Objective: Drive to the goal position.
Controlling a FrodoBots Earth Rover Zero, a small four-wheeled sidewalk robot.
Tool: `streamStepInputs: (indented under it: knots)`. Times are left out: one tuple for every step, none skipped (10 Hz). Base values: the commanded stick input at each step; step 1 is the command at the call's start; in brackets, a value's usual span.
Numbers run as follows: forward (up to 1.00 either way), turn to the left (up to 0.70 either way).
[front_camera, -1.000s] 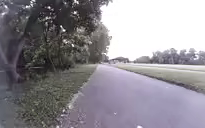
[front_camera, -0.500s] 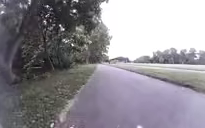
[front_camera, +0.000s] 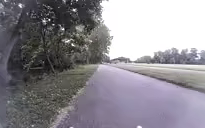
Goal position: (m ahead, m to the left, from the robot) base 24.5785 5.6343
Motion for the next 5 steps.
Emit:
streamStepInputs:
  knots:
    - [0.70,-0.01]
    - [0.70,-0.01]
    - [0.70,-0.01]
    - [0.70,-0.01]
    - [0.70,-0.01]
